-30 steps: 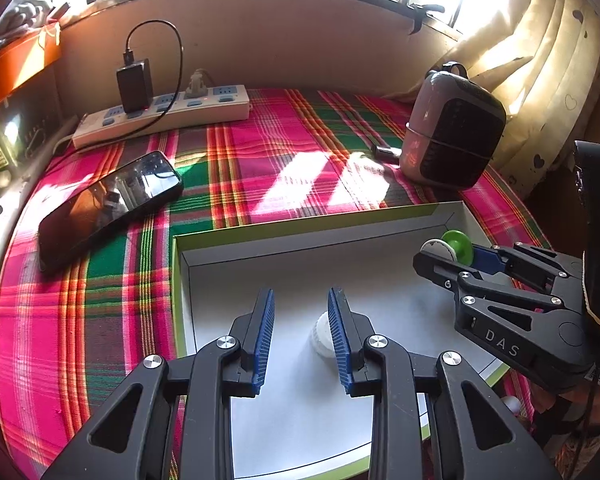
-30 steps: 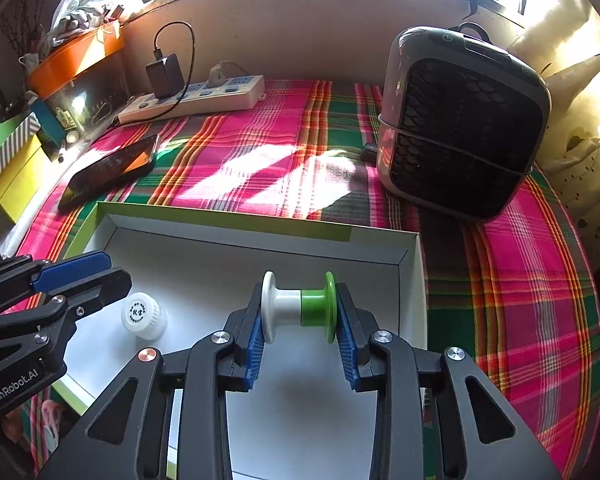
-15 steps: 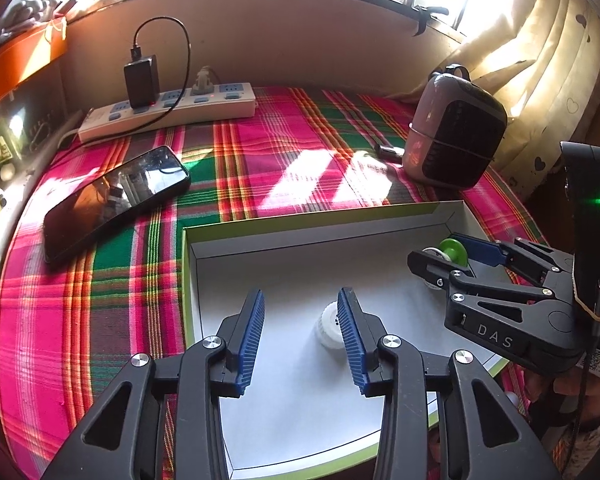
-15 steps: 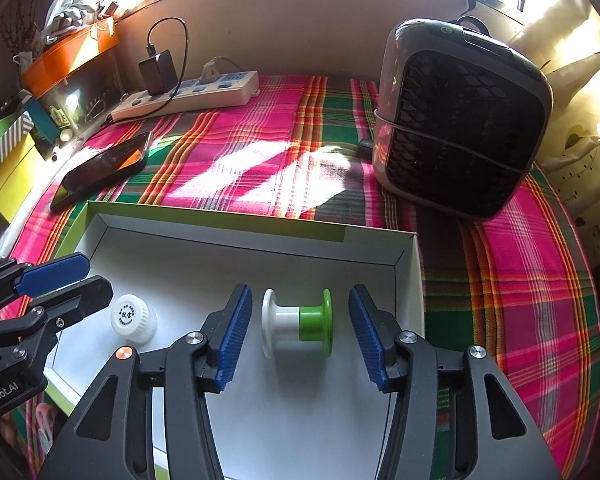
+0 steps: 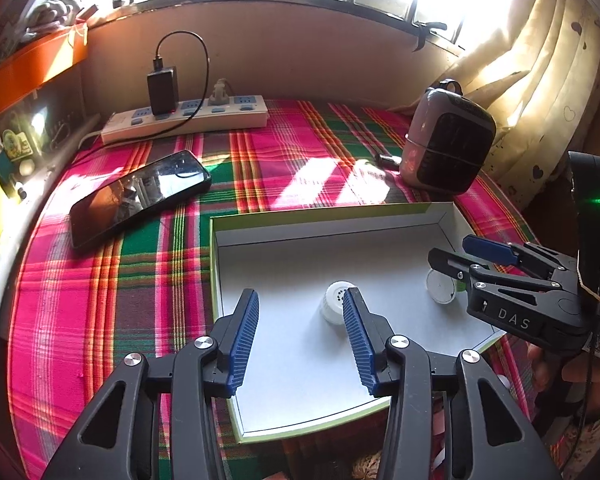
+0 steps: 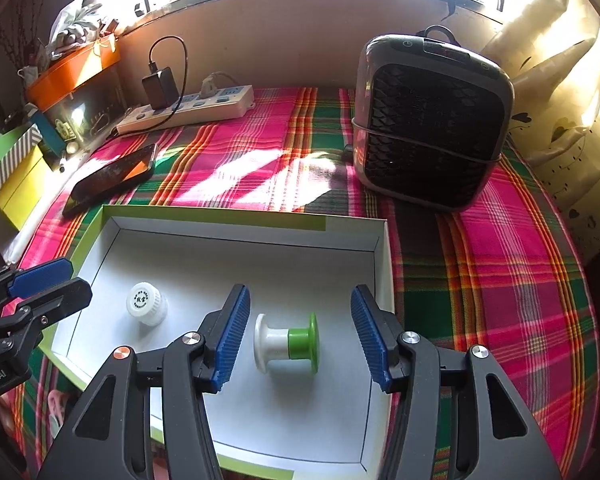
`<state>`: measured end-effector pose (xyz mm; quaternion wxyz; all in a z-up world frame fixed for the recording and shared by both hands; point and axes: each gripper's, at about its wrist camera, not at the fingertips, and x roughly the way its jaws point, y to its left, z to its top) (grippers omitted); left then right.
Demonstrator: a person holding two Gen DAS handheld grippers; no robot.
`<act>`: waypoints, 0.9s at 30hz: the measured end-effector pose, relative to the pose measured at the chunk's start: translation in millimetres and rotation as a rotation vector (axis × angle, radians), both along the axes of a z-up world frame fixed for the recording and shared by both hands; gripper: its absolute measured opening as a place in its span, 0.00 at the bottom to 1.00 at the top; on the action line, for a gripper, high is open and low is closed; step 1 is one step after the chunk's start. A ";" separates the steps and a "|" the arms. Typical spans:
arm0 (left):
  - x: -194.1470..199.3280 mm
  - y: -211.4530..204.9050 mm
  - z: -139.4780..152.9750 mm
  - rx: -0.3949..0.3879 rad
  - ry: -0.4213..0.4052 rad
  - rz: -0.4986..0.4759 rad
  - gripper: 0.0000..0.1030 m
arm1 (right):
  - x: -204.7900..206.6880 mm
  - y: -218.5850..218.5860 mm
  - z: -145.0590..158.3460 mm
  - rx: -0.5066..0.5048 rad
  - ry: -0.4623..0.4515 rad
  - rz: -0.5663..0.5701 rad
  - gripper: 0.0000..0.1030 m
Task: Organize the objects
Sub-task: 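Open both grippers to release the jar and spool inside the box, then move the left gripper to the pink clip while the right moves to a walnut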
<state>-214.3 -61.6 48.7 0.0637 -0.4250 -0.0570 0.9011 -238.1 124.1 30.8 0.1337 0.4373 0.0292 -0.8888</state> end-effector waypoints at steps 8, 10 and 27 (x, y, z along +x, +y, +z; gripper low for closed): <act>25.0 -11.6 7.4 0.022 0.030 0.039 0.42 | 23.2 13.5 13.9 -0.014 0.059 -0.012 0.52; 30.7 -13.7 8.2 0.014 0.032 0.043 0.42 | 29.9 17.4 14.9 -0.019 0.069 -0.019 0.52; 82.9 -34.6 0.1 0.081 0.038 0.097 0.43 | 94.4 39.9 13.6 -0.007 0.126 -0.012 0.52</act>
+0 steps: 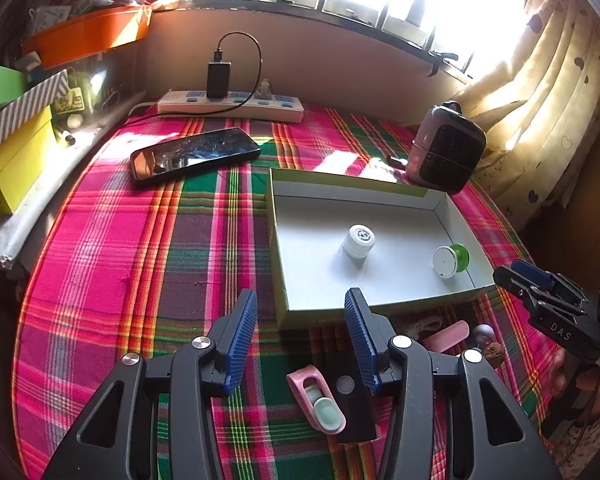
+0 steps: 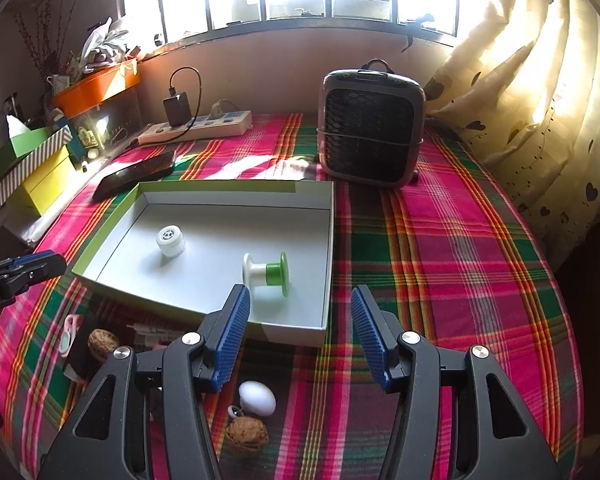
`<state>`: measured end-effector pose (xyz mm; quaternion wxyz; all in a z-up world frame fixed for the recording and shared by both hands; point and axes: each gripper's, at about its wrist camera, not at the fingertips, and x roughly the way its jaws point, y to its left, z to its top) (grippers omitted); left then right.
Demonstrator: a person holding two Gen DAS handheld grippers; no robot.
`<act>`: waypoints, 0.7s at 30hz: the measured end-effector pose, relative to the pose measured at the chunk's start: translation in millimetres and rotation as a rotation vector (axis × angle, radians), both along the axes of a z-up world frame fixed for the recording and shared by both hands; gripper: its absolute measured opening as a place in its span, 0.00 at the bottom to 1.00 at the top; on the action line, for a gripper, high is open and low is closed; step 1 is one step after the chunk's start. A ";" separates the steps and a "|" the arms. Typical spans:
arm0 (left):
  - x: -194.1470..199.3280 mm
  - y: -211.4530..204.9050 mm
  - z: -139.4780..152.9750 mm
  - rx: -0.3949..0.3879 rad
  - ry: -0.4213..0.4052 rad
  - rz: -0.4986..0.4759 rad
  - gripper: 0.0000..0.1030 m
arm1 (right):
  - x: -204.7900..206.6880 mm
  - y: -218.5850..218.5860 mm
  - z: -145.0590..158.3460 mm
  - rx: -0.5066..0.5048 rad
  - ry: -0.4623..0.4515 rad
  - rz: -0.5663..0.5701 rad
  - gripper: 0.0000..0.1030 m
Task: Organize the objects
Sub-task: 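Move the left gripper to the pink clip while the right moves to a walnut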
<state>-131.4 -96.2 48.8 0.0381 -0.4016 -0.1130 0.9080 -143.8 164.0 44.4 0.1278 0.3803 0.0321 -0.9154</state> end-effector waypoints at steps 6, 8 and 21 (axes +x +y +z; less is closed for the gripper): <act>11.6 -5.1 -13.6 0.025 -0.033 0.015 0.43 | 23.1 7.4 -9.7 -0.017 -0.025 0.011 0.52; 16.2 -6.3 -18.4 0.033 -0.043 0.015 0.43 | 30.5 8.7 -13.0 -0.015 -0.032 0.012 0.52; 27.3 -4.9 -34.2 0.073 -0.082 0.003 0.44 | 54.2 2.3 -26.5 -0.012 -0.056 0.060 0.52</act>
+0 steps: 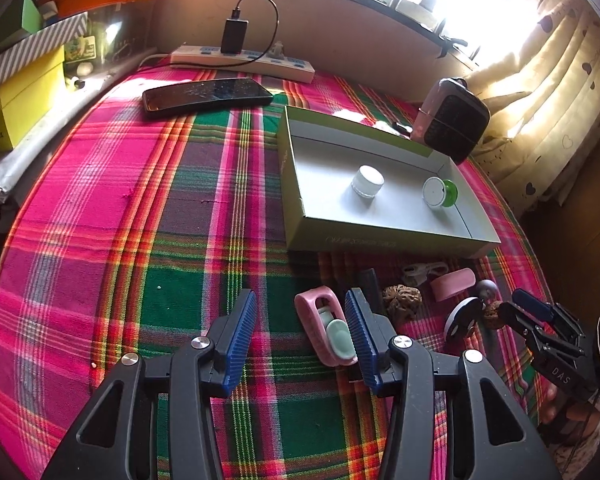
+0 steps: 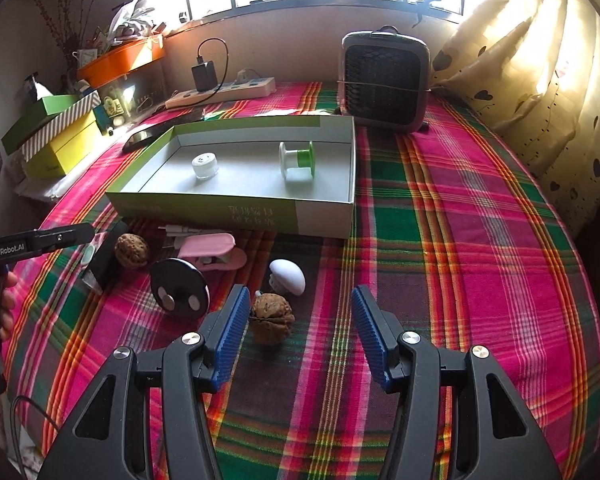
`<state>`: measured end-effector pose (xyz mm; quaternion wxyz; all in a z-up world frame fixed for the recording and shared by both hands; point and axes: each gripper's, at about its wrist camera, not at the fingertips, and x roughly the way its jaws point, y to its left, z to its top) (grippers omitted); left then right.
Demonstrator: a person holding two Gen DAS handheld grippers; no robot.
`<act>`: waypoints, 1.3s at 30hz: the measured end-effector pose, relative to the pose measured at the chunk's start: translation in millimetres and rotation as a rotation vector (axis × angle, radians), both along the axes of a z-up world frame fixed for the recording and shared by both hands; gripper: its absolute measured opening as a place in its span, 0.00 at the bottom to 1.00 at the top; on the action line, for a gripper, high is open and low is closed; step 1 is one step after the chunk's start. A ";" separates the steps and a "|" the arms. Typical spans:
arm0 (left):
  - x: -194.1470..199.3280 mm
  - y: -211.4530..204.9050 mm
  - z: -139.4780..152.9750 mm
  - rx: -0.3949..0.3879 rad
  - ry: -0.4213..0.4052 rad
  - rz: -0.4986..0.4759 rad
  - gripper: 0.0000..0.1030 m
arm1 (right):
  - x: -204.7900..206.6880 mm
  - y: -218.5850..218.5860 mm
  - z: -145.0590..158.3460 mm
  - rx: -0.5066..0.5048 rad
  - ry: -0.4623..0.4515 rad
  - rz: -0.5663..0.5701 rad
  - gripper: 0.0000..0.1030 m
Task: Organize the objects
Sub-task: 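Move the left gripper to the pink clip while the right moves to a walnut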
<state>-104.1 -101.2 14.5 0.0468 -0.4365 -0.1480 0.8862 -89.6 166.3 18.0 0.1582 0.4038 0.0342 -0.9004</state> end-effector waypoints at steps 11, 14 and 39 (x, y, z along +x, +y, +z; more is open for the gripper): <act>-1.0 8.4 -7.5 0.001 -0.026 -0.022 0.44 | -0.7 -11.3 -13.2 0.022 -0.042 0.026 0.52; -0.9 8.4 -7.3 0.001 -0.025 -0.021 0.44 | -2.3 -13.4 -16.3 0.037 -0.054 0.026 0.52; -0.7 8.9 -10.9 -0.161 -0.045 -0.004 0.44 | -3.7 -10.6 -16.7 0.088 -0.039 -0.012 0.46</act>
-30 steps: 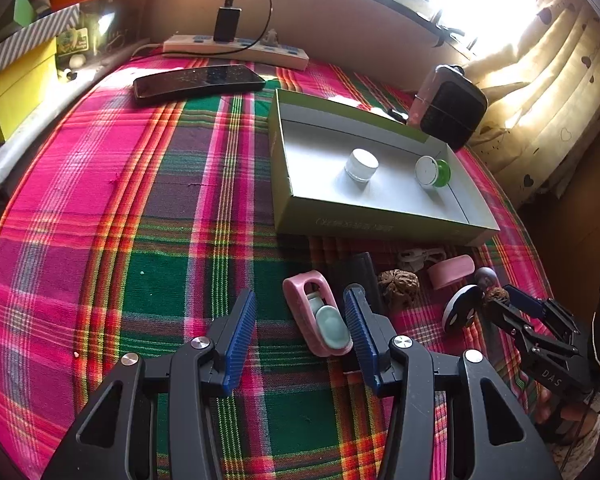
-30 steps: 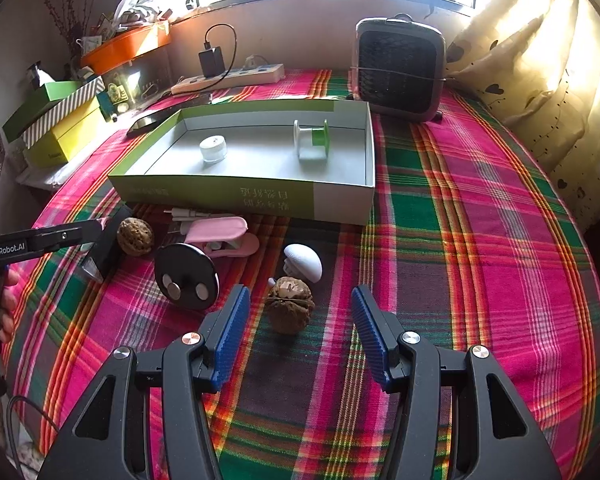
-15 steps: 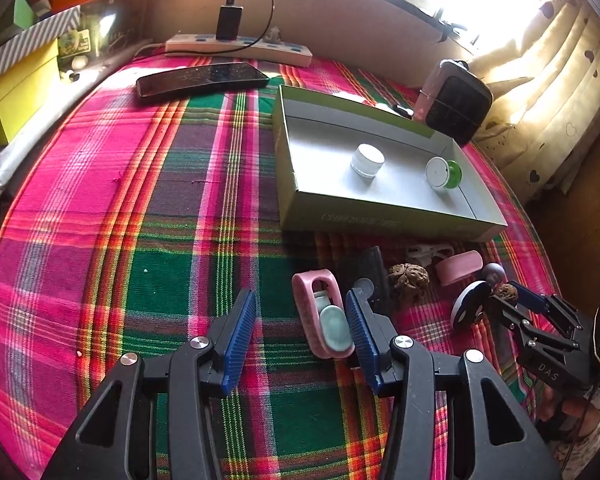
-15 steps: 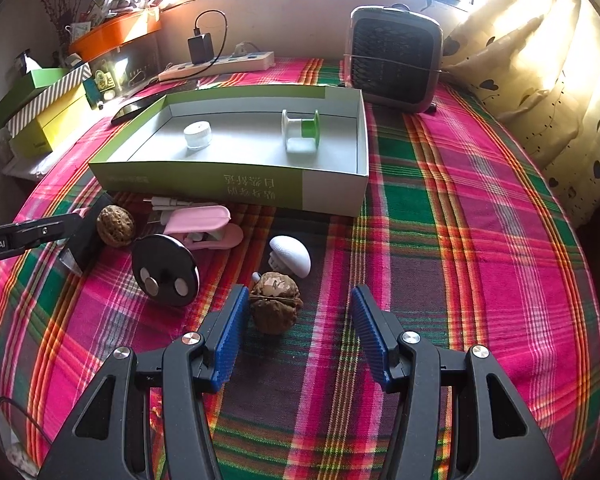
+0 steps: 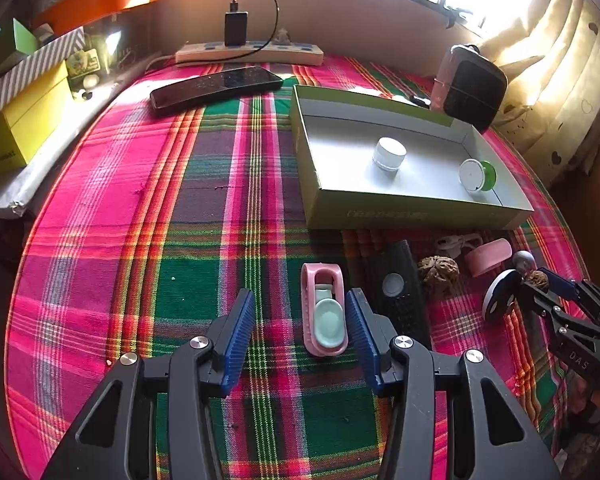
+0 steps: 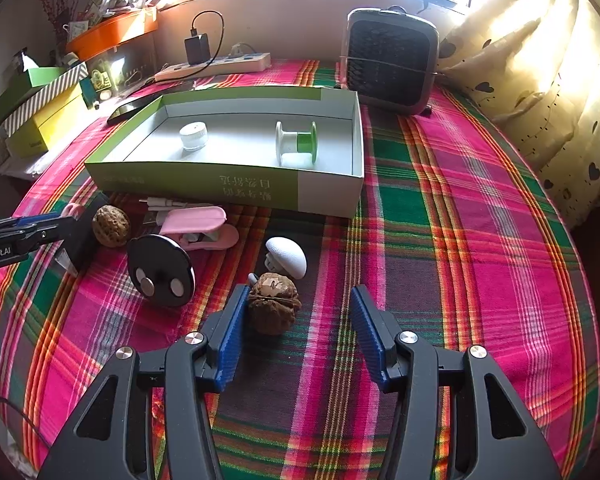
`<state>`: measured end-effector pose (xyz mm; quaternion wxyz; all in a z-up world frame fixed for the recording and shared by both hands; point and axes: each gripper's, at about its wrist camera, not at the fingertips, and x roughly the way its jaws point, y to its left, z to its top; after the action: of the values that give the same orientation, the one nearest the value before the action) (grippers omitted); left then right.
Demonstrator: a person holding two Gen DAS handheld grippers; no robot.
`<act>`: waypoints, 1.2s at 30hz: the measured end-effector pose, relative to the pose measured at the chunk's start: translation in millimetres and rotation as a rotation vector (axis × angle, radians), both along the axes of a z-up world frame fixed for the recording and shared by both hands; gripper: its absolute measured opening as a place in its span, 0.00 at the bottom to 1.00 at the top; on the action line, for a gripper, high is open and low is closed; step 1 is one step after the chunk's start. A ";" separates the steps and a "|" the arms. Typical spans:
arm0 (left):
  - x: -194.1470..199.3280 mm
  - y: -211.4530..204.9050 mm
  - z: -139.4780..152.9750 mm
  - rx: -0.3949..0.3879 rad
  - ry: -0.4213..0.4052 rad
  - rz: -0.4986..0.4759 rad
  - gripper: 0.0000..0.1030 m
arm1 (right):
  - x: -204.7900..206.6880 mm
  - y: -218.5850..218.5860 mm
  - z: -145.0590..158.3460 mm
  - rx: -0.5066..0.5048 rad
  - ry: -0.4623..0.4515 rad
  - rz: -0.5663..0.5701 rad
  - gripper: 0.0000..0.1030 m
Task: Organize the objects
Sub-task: 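Move the left gripper to the pink clip while the right moves to a walnut, then grasp the pink-and-mint clip with the left gripper while the right grasps the walnut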
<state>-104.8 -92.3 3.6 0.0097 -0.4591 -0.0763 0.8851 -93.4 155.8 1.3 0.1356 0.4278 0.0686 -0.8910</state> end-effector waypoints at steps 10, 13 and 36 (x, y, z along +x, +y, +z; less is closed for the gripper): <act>-1.3 -0.8 -0.2 0.012 0.007 0.018 0.41 | 0.1 1.1 0.8 -0.012 0.000 0.002 0.33; -0.8 -2.8 -0.3 0.008 0.010 0.027 0.34 | 0.5 1.4 1.2 -0.015 0.000 0.002 0.30; -0.5 -7.7 -1.5 0.008 0.016 0.037 0.15 | 0.1 0.2 1.8 -0.022 0.003 0.002 0.27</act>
<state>-105.3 -100.0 2.1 -0.0043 -0.4506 -0.0883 0.8883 -93.3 156.0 3.0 0.1413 0.4249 0.0594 -0.8922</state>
